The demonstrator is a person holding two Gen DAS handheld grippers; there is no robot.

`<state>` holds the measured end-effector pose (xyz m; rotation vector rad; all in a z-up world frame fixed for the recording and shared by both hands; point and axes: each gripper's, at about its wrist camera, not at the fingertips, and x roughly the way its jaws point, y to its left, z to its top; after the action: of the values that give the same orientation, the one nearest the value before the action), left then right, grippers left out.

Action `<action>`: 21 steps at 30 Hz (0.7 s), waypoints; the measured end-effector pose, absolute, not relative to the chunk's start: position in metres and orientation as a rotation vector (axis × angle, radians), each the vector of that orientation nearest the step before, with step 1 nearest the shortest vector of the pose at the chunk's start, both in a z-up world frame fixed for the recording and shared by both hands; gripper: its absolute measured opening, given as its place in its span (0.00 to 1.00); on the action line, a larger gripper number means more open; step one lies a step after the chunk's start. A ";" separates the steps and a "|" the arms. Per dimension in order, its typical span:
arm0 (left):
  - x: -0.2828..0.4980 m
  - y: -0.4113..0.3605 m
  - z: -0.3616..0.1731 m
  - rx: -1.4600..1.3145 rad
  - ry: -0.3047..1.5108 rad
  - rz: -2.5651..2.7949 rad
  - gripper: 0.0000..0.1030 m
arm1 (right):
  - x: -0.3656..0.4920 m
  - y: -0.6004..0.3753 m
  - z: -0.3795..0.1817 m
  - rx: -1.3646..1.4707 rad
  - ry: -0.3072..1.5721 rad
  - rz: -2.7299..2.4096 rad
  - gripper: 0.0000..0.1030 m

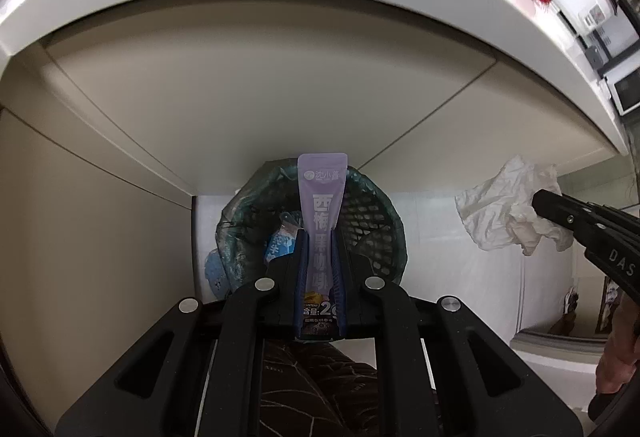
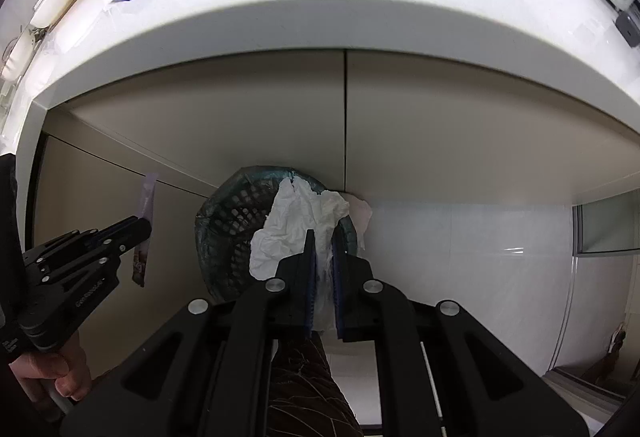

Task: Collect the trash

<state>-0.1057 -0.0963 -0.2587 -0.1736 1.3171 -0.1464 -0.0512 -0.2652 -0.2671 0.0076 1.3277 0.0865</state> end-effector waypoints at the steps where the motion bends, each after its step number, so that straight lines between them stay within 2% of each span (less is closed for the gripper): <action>1: -0.105 -0.099 -0.261 -0.168 1.320 -0.151 0.10 | -0.052 -0.266 -0.270 0.012 1.330 0.085 0.06; 15: -0.100 -0.127 -0.289 -0.094 1.372 -0.203 0.11 | -0.054 -0.259 -0.300 0.028 1.372 0.060 0.06; 18: -0.099 -0.130 -0.292 -0.106 1.387 -0.233 0.15 | -0.051 -0.256 -0.303 0.029 1.380 0.060 0.06; 21: -0.099 -0.128 -0.294 -0.112 1.390 -0.237 0.16 | -0.048 -0.257 -0.303 0.030 1.384 0.064 0.06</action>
<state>-0.0995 -0.1281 -0.2941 -0.1124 1.3896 -0.2375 -0.0483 -0.2566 -0.3029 0.0301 1.3835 0.0640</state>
